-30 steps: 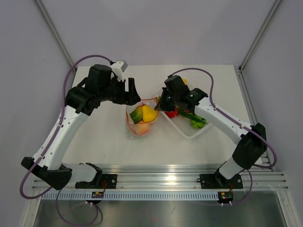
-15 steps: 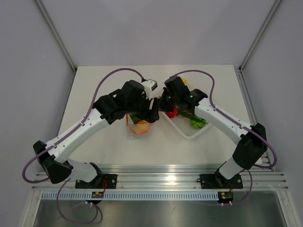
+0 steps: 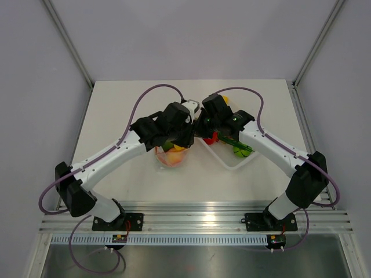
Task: Place the food in the zip-top bag and seal the zipper
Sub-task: Zip the zipper food storage bag at the center of the board.
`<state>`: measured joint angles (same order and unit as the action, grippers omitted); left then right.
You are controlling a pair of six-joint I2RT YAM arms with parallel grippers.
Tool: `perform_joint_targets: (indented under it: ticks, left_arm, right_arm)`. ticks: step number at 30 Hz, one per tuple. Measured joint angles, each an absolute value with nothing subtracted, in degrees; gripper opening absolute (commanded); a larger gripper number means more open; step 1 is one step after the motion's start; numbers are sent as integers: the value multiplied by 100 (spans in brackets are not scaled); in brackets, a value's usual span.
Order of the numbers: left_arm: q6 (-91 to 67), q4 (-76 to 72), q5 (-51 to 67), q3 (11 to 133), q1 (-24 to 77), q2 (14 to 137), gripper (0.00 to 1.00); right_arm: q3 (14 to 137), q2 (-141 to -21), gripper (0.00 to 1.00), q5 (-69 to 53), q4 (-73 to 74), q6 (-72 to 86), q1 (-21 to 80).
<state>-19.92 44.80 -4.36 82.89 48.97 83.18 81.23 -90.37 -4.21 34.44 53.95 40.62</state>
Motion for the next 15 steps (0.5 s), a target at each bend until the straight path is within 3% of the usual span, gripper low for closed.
perform_joint_targets:
  ticks: [1, 2, 4, 6, 7, 11, 15]
  left_arm:
    - [-2012, 4460, -429, 8263, 4899, 8359, 30]
    - [-2027, 4436, -427, 8230, 4906, 8390, 16]
    - [-2049, 4418, -416, 8197, 4932, 8440, 1]
    - [-2049, 4405, -364, 8184, 4947, 8455, 0]
    - [-2047, 4401, -342, 8173, 4947, 8455, 0]
    - [-2040, 4303, -279, 7863, 4908, 8291, 0]
    - [-2047, 4209, -49, 7303, 4676, 7806, 0]
  right_arm:
    - [8095, -9019, 0, -419, 3413, 5413, 4062]
    - [8075, -9008, 0, -421, 3402, 5430, 4060]
    - [8049, -9004, 0, -447, 3371, 5465, 4051]
    - [8027, -8995, 7, -502, 3345, 5489, 4047]
    - [8009, -8982, 24, -528, 3317, 5492, 4045]
    - [7990, -8794, 51, -644, 3262, 5284, 4001]
    - [7988, -8344, 56, -707, 3253, 4740, 3955]
